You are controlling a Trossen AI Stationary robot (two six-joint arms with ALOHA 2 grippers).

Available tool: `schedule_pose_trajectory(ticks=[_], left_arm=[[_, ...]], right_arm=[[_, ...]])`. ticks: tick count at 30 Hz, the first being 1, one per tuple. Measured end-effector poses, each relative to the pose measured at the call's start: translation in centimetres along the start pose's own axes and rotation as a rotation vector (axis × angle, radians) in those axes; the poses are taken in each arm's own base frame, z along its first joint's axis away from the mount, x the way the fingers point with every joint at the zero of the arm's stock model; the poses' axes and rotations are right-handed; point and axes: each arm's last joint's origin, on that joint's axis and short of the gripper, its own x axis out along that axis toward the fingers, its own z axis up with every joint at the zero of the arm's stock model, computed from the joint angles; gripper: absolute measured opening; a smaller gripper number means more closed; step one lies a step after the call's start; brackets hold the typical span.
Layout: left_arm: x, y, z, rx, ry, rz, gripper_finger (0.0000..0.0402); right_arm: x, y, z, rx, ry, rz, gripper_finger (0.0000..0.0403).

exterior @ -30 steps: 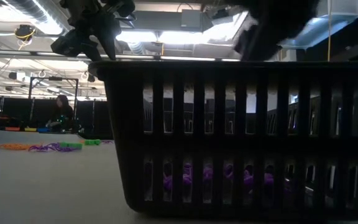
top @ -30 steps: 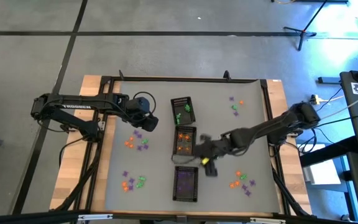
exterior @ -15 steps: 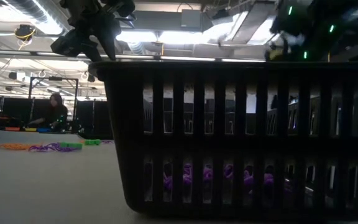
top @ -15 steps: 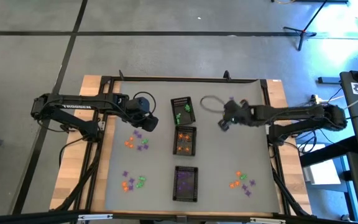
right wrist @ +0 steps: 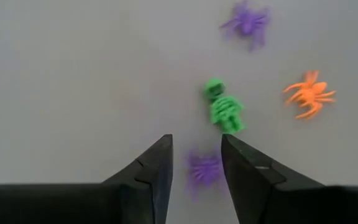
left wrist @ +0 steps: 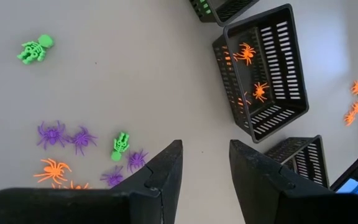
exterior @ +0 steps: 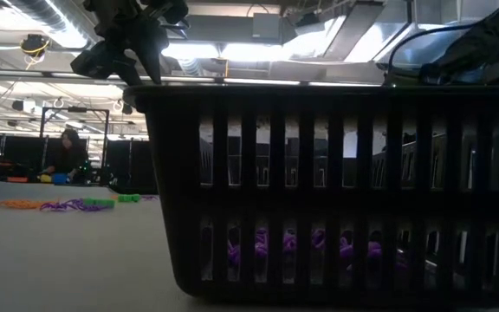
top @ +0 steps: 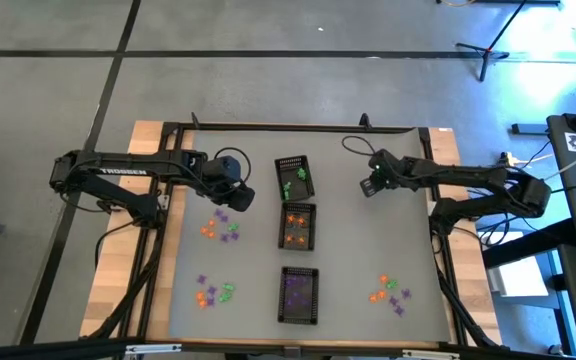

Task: Sort Halloween decoration
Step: Put the violet spider toy into the bottom black bin

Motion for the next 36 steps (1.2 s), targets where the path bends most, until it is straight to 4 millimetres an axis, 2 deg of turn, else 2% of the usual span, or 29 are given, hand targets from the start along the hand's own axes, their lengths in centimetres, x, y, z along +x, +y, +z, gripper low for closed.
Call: schedule_pose_trajectory(ticks=[12, 15, 20, 22, 29, 32, 36], left_arm=[[0.0, 0.0, 0.0, 0.0, 0.0, 0.0, 0.0124], [0.0, 0.0, 0.0, 0.0, 0.0, 0.0, 0.0124], [0.0, 0.0, 0.0, 0.0, 0.0, 0.0, 0.0124], [0.0, 0.0, 0.0, 0.0, 0.0, 0.0, 0.0124], [0.0, 0.0, 0.0, 0.0, 0.0, 0.0, 0.0124], [0.0, 0.0, 0.0, 0.0, 0.0, 0.0, 0.0124], [0.0, 0.0, 0.0, 0.0, 0.0, 0.0, 0.0124]], right_arm=[[1.4, -0.1, -0.2, -0.013, 0.064, -0.042, 0.0127], [1.6, 0.0, -0.3, -0.032, 0.075, -0.039, 0.01], [1.4, 0.1, -0.1, -0.041, 0.067, -0.031, 0.0024], [1.2, 0.1, 0.1, -0.058, 0.066, -0.038, 0.0007], [0.6, 0.5, 1.2, -0.075, 0.036, -0.011, 0.0013], [0.5, 0.6, 1.3, -0.092, 0.063, 0.031, 0.0004], [0.4, 0.4, 0.9, -0.11, 0.097, -0.017, 0.0005]])
